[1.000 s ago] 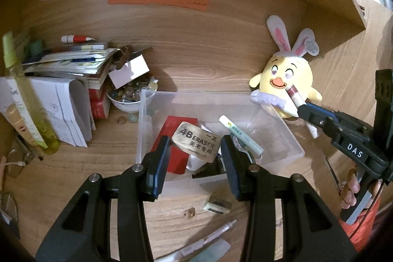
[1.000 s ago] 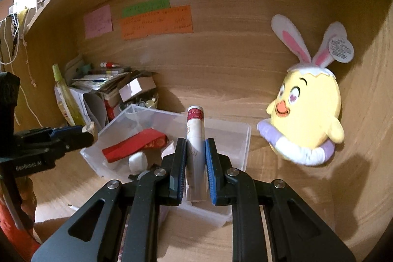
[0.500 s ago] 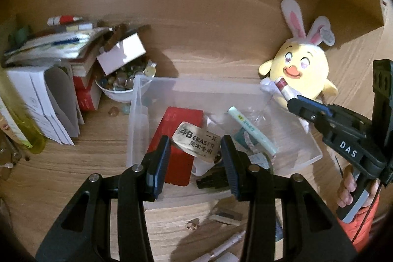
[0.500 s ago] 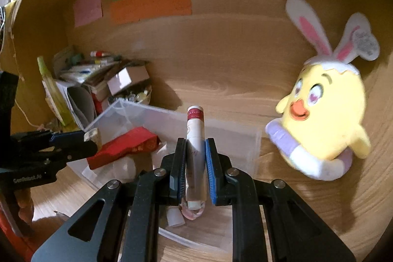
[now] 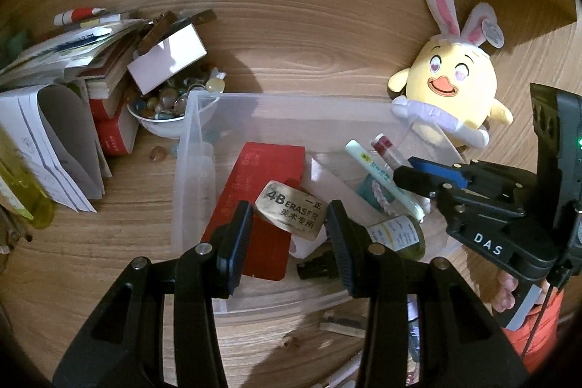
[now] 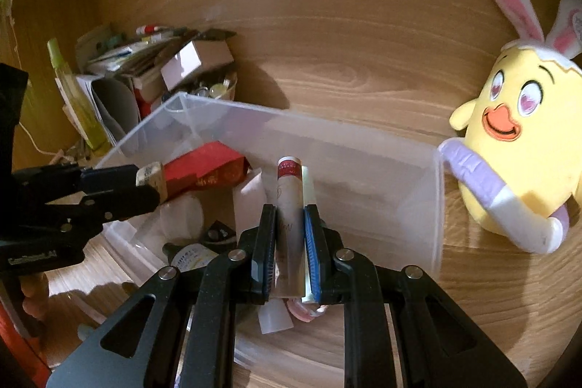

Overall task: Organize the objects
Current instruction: 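Carry the eraser and white lipstick into the clear box and release both, then grasp the black-dotted sharpener with the left gripper while the right grasps the purple-capped bottle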

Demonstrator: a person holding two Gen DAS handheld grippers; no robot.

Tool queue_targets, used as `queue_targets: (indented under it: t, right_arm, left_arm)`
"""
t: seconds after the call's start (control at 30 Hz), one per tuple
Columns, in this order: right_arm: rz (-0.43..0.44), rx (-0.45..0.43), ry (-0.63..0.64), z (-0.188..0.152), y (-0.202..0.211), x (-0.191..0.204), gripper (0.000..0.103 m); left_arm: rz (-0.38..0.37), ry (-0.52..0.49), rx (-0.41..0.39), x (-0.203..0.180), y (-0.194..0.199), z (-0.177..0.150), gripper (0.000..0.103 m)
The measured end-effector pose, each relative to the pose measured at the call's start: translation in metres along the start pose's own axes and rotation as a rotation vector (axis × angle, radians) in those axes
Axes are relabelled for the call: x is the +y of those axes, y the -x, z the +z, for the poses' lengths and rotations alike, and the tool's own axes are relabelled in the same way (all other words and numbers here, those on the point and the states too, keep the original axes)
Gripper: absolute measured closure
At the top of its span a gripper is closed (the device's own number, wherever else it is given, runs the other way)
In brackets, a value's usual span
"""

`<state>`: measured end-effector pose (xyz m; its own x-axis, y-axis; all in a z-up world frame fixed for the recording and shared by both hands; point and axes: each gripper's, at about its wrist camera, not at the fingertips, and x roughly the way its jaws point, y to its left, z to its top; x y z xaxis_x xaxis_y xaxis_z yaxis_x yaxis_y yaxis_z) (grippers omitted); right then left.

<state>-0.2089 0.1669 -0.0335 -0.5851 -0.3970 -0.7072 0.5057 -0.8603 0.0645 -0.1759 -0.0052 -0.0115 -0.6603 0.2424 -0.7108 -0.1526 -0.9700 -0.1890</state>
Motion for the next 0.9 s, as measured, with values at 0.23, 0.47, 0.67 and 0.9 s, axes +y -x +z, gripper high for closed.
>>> queue_targets:
  t: [0.23,0.47,0.67,0.9]
  right_arm:
    - [0.001,0.037,0.01,-0.002,-0.009,0.003,0.089]
    - [-0.03,0.033,0.039,-0.001,-0.002,0.009,0.088]
    - [-0.042,-0.002,0.027,0.001,0.016,0.01,0.074]
    - [-0.042,-0.084,0.025,-0.003,0.053,0.019,0.052]
  left_arm:
    - [-0.007,-0.002,0.006,0.0,0.001,-0.001,0.06]
    - [-0.006,-0.005,-0.018,-0.001,0.012,-0.002,0.055]
    - [-0.003,-0.006,-0.046,-0.002,0.027,-0.002,0.054]
    - [0.003,-0.013,-0.081,-0.002,0.046,-0.007,0.038]
